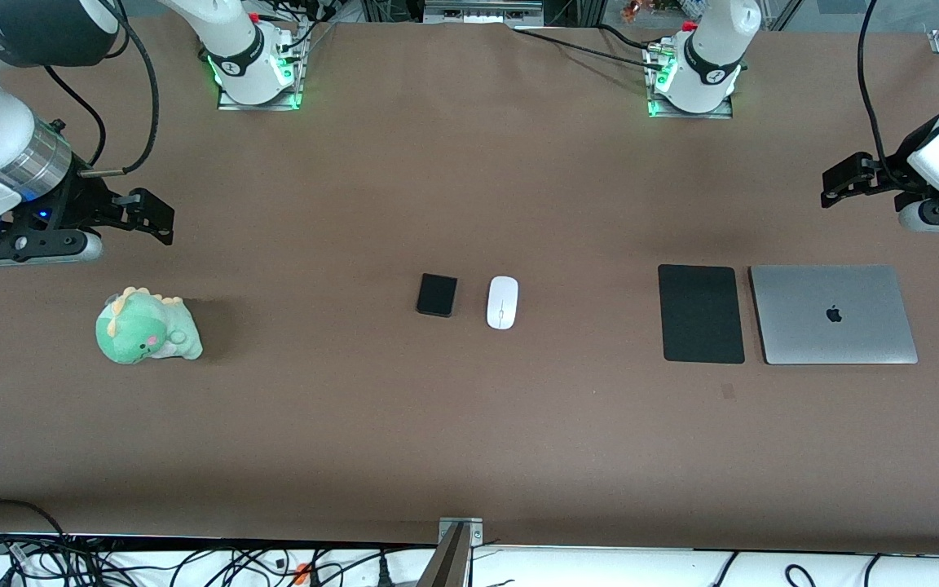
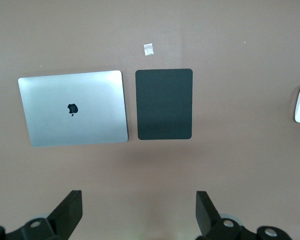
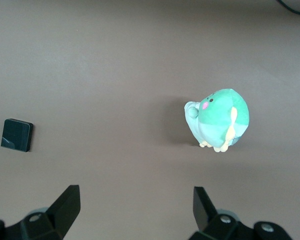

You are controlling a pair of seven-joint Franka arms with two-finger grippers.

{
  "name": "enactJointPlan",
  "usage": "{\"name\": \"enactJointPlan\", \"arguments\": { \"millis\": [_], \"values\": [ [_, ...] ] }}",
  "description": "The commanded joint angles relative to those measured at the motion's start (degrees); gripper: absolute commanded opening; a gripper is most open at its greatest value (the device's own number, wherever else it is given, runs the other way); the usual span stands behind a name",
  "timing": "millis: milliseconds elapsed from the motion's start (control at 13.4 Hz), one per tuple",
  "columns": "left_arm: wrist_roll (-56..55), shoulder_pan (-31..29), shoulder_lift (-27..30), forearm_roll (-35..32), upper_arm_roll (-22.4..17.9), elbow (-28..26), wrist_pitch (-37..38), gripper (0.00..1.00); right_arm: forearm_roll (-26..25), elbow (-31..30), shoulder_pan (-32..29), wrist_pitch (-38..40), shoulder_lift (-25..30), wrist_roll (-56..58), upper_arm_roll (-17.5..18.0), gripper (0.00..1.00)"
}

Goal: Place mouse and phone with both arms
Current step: 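Move the left gripper from rest toward the white mouse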

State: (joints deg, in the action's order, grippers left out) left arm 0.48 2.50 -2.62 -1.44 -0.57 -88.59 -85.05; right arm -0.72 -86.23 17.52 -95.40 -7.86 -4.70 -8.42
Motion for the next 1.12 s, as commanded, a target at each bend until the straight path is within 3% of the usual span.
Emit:
{"name": "enactJointPlan", "arguments": {
  "millis": [0, 298, 521, 745, 1043],
  "values": [
    [0.13, 0.4, -0.28, -0.23, -0.14, 1.14, 0.67, 1.0, -0.07, 0.72, 0.06, 0.91, 0.12, -0.4, 0.07, 1.0],
    [0.05, 0.49, -1.07, -0.23, 1.17, 1.14, 0.68, 1.0, -0.16, 0.63, 0.23, 0.39, -0.31, -1.01, 0.16, 1.0],
    [-2.31, 0.57, -4.05, -0.31, 5.82, 1.57, 0.5, 1.0, 0.11, 0.63, -0.12, 0.3, -0.49, -0.22, 0.08, 1.0],
    [-9.07, 1.71, -8.79, -0.4, 10.48, 5.96, 0.5, 1.0, 0.11, 0.63, -0.21, 0.3, -0.4, -0.13, -0.01, 1.0],
    [-17.78, 8.03, -13.1, -0.84, 11.46, 7.11, -0.2, 1.0, 2.04, 0.63, -0.47, 0.39, -0.4, -0.05, -0.28, 1.0]
  ]
}}
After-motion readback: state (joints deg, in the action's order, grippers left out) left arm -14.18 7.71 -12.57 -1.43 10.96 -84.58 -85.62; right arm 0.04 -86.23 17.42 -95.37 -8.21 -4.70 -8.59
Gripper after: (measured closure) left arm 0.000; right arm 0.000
